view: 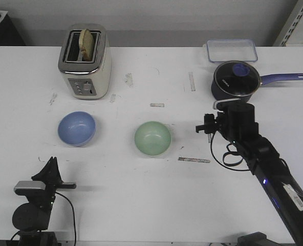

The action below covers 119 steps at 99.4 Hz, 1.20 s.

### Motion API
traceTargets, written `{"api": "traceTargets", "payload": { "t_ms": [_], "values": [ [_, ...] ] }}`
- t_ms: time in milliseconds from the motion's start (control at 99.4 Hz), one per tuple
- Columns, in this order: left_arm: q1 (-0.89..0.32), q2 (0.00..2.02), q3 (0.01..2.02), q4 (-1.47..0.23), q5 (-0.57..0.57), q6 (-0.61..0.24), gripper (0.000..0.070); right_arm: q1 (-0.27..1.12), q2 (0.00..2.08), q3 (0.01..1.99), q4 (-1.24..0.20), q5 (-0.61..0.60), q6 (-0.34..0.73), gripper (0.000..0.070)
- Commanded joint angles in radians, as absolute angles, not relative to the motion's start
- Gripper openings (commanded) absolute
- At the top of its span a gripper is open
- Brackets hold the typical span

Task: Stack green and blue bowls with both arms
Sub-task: 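Release the green bowl and retract the right gripper to rest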

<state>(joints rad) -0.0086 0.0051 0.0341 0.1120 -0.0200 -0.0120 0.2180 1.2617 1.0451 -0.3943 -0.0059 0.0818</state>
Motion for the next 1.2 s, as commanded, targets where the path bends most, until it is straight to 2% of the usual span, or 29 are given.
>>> {"api": "traceTargets", "payload": {
  "t_ms": [0,70,322,634,795,1187],
  "values": [
    [-0.007,0.003,0.013,0.126,-0.019,-0.003,0.0001,0.197,1.217,0.991,-0.343,0.041,-0.014,0.0080],
    [-0.007,0.003,0.013,0.126,-0.019,-0.003,0.0001,0.159,1.155,0.911,-0.286,0.067,-0.028,0.0013],
    [-0.007,0.003,0.013,0.126,-0.019,-0.003,0.0001,0.068,0.897,0.613,-0.091,0.072,-0.027,0.0013],
    [-0.007,0.003,0.013,0.126,-0.019,-0.003,0.0001,0.066,0.566,0.398,-0.081,0.072,-0.027,0.0013],
    [-0.007,0.003,0.013,0.126,-0.019,-0.003,0.0001,0.066,0.420,0.378,-0.123,0.071,-0.027,0.0013],
    [-0.007,0.003,0.013,0.126,-0.019,-0.003,0.0001,0.066,0.216,0.379,-0.025,0.079,-0.027,0.0013]
  ]
}}
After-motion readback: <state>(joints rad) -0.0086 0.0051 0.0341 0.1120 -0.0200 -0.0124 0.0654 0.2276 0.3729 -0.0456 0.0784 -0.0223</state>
